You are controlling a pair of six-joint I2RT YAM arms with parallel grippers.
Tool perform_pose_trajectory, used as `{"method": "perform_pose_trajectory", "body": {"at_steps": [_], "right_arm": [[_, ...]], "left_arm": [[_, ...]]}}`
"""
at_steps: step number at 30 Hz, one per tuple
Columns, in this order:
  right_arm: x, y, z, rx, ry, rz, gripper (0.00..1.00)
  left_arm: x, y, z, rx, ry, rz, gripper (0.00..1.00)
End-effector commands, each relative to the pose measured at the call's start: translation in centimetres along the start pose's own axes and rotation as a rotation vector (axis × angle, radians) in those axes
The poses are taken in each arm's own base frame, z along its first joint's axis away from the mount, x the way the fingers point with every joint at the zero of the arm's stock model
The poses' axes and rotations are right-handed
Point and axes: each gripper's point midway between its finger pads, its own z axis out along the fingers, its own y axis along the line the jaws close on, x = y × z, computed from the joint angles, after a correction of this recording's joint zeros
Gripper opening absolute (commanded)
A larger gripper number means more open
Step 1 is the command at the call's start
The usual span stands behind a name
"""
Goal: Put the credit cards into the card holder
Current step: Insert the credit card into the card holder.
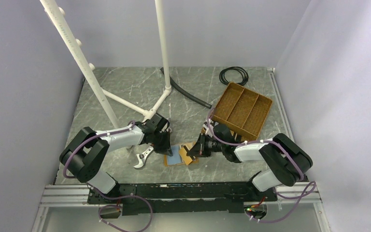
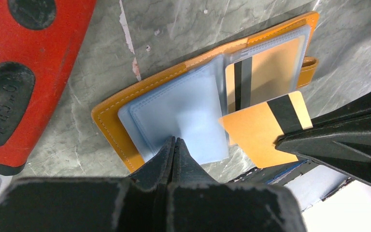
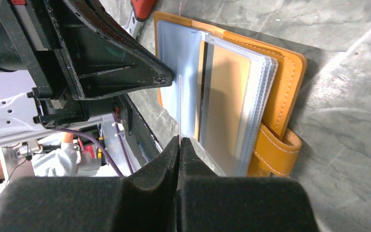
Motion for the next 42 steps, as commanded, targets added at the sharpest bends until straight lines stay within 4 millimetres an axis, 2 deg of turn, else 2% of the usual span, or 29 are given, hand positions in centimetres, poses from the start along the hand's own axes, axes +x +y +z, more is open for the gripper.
{"method": "perform_pose_trajectory", "body": {"at_steps": [1, 9, 16, 21, 24, 32, 36, 42], "right_arm": [[-0.4, 1.8, 0.4, -0.087, -0.006, -0.070, 0.00], [-0.7, 1.2, 1.1, -0.074, -0.012, -0.089, 0.00], [-2.0, 0.9, 2.2, -0.085, -0.057, -0.119, 0.00], [-2.9, 0.7, 2.4, -0.059, -0.120, -0.143, 0.00], [-3.1, 1.1, 2.7, -0.079, -0.121, -0.150, 0.00], [-2.4, 2.0, 3.8, -0.143, -0.121, -0.141, 0.00], [-1.8, 2.4, 3.5, -0.176, -0.151, -0.124, 0.00], [-1.7, 1.1, 3.3, -0.109, -0.218, -0.072, 0.00]], "left_arm": [[0.9, 2.0, 0.0, -0.086, 0.020, -0.006, 0.00], [0.8, 1.8, -0.2, -0.085, 0.018, -0.005, 0.00], [0.9, 1.8, -0.1, -0.081, 0.019, -0.009, 0.00], [0.9, 1.7, -0.2, -0.079, 0.014, -0.009, 0.00], [0.8, 1.6, -0.2, -0.075, 0.014, -0.011, 0.00], [1.0, 1.3, -0.1, -0.071, 0.010, -0.007, 0.00], [1.0, 1.2, -0.2, -0.071, 0.007, -0.006, 0.00], [0.9, 0.6, -0.6, -0.051, -0.001, -0.004, 0.00]]}}
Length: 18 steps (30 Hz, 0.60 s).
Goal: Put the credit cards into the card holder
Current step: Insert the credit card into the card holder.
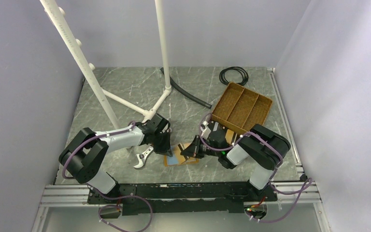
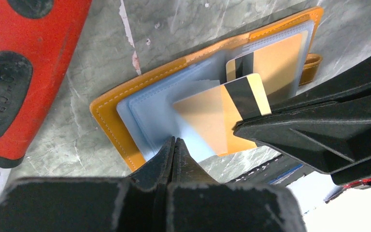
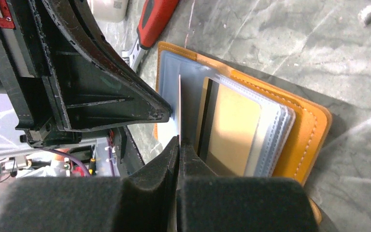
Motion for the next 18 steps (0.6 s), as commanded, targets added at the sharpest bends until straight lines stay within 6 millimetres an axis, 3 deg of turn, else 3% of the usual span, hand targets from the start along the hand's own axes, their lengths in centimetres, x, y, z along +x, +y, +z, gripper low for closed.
{"method": "perform_pose_trajectory", "body": {"at_steps": [1, 8, 11, 18], "right_arm": [[-1.5, 0.6, -0.1, -0.009, -0.117, 0.004, 0.03], [-0.1, -3.1, -0.7, 0.217, -0.019, -0.019, 0.30], [0.2, -3.8, -0.8, 0.291, 0.031, -0.040, 0.33], [1.8, -5.1, -1.6, 0.372, 0.112, -0.038, 0.32]], "left_arm": [[0.6, 0.6, -0.8, -0.034, -0.002, -0.010, 0.00], [-0.2, -0.2, -3.6, -0.037, -0.054, 0.012, 0.11], [-0.1, 0.2, -3.6, -0.050, -0.049, 0.017, 0.11], [1.2, 1.6, -1.5, -0.066, 0.000, -0.003, 0.05]]}}
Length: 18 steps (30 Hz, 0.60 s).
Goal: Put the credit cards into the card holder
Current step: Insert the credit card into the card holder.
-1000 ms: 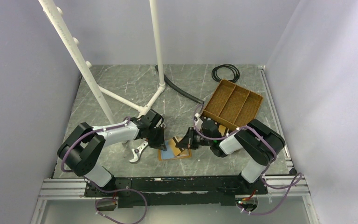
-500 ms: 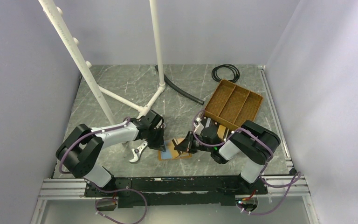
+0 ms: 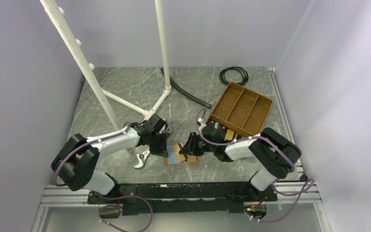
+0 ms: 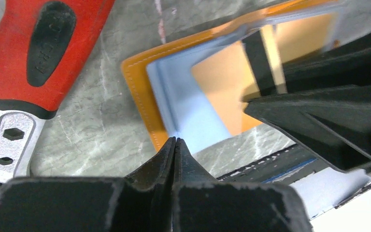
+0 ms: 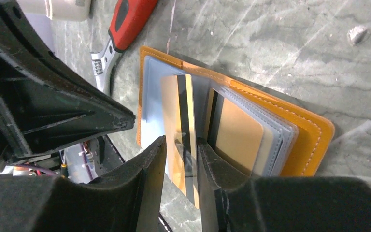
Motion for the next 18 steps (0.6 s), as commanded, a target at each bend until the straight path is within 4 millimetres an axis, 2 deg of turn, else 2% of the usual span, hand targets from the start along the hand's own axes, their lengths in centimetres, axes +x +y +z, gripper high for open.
{"method": "perform_pose_trajectory", "body": {"at_steps": [1, 5, 9, 12, 18], "right_arm": [[2.9, -4.7, -1.2, 0.187, 0.088, -0.007, 0.32], [3.0, -4.7, -1.3, 0.175, 0.074, -0.008, 0.27], [2.9, -4.2, -0.5, 0.148, 0.062, -0.005, 0.08], [2.8, -4.1, 0.1, 0.142, 0.051, 0.003, 0.02], [3.7, -2.8, 1.1, 0.133, 0.058, 0.039, 0.00]], "left_arm": [[0.9, 1.1, 1.2, -0.025, 0.030, -0.009, 0.05], [1.6, 1.5, 2.0, -0.018, 0.050, -0.024, 0.03], [1.9, 1.4, 2.4, -0.001, 0.056, -0.037, 0.01], [1.9, 0.9, 2.2, 0.014, 0.052, -0.038, 0.01], [2.1, 0.5, 2.3, 0.019, 0.055, -0.030, 0.01]]}}
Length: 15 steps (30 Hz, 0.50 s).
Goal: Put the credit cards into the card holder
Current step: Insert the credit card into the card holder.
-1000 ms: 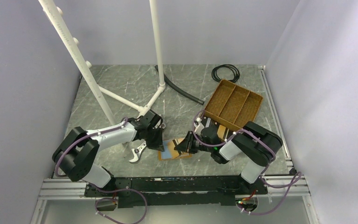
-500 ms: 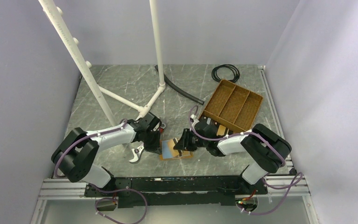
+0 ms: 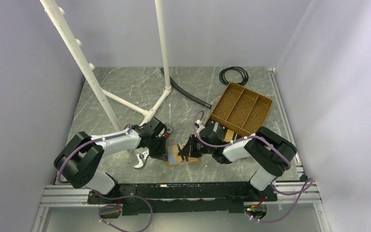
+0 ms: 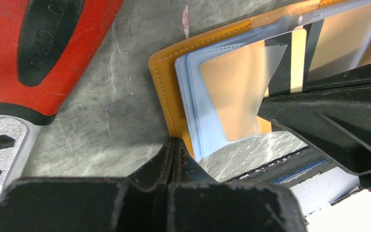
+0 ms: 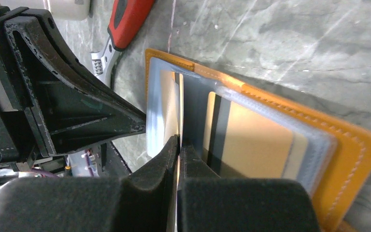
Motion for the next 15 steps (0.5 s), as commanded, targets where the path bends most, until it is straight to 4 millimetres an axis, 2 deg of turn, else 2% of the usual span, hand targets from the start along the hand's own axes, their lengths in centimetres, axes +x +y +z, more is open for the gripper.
{"method": "perform_pose_trajectory", "body": {"at_steps": [1, 2, 5, 7, 9, 15], "right_arm": [[2.7, -2.7, 0.5, 0.136, 0.050, 0.034, 0.00], [2.9, -2.8, 0.4, 0.146, 0.053, 0.039, 0.02], [3.3, -3.7, -0.7, 0.191, 0.056, 0.032, 0.22], [3.3, -4.3, -1.4, 0.238, 0.058, 0.001, 0.31], [3.1, -4.3, -2.0, 0.258, 0.060, -0.027, 0.36], [2.7, -3.8, -3.1, 0.280, 0.077, -0.083, 0.40]], "left_arm": [[0.5, -0.9, 0.6, 0.032, 0.002, 0.009, 0.01], [0.5, -0.9, 0.7, 0.030, 0.003, 0.007, 0.01], [0.5, -0.8, 0.4, 0.025, -0.006, 0.009, 0.00], [0.5, -0.5, 0.3, 0.013, -0.008, 0.013, 0.01], [0.5, -0.4, 0.2, 0.010, -0.009, 0.015, 0.00], [0.4, -0.7, 0.1, 0.020, -0.011, 0.018, 0.00]]}}
